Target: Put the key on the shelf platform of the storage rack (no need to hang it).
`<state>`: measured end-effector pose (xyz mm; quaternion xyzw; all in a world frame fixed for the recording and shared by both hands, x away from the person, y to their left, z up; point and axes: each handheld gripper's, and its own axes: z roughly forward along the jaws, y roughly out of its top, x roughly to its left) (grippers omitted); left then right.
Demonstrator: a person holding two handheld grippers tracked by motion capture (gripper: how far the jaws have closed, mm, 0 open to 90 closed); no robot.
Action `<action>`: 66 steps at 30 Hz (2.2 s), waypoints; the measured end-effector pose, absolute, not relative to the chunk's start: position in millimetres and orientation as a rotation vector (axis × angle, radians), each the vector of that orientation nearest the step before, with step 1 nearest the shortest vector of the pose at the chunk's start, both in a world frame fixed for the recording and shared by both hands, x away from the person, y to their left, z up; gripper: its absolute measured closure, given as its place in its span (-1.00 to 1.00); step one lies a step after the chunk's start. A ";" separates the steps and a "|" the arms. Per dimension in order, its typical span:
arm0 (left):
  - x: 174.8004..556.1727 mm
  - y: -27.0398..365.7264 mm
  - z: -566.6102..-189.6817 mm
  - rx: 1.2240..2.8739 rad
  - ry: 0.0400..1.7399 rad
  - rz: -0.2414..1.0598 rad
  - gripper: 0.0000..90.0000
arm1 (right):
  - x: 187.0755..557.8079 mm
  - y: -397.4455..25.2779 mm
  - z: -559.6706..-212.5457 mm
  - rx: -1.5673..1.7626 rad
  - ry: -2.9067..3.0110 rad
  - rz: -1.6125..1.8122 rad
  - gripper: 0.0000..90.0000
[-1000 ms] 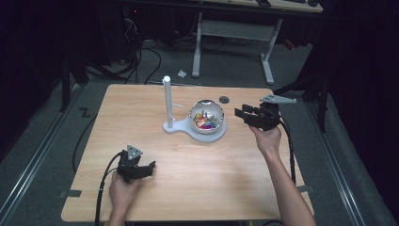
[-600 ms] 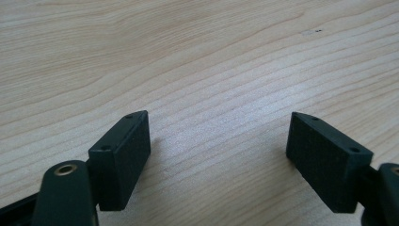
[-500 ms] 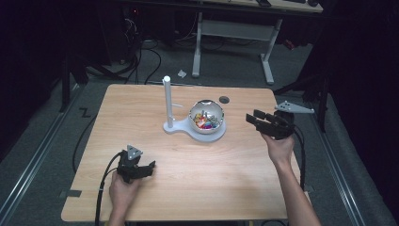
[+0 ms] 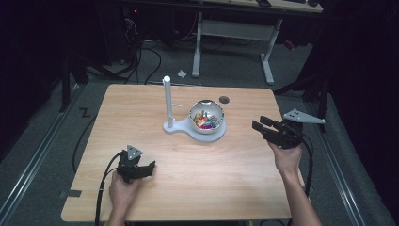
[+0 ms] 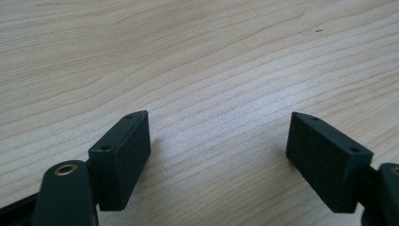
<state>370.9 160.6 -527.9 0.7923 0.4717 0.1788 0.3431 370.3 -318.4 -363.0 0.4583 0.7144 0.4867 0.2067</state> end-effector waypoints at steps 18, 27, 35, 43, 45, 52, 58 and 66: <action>370.9 160.5 -527.9 2.059 1.226 0.465 -0.49 | 336.2 -325.4 -371.3 1.277 1.951 1.374 0.21; 370.8 160.5 -527.9 2.059 1.227 0.465 -0.50 | 329.5 -320.9 -380.5 1.272 1.958 1.387 0.21; 370.8 160.4 -527.9 2.059 1.226 0.466 -0.50 | 329.8 -315.2 -393.8 1.284 1.962 1.381 0.20; 370.8 160.4 -527.9 2.059 1.226 0.467 -0.50 | 333.5 -301.1 -408.6 1.264 2.003 1.342 0.20; 370.8 160.4 -527.9 2.059 1.226 0.467 -0.50 | 334.5 -297.4 -412.3 1.265 2.014 1.328 0.20; 370.8 160.4 -527.9 2.059 1.226 0.467 -0.50 | 337.8 -287.0 -423.5 1.266 2.046 1.308 0.20; 370.8 160.4 -527.9 2.060 1.226 0.466 -0.50 | 341.6 -282.0 -433.9 1.270 2.073 1.290 0.19; 370.8 160.4 -527.9 2.059 1.226 0.467 -0.50 | 347.2 -274.8 -446.1 1.261 2.115 1.246 0.19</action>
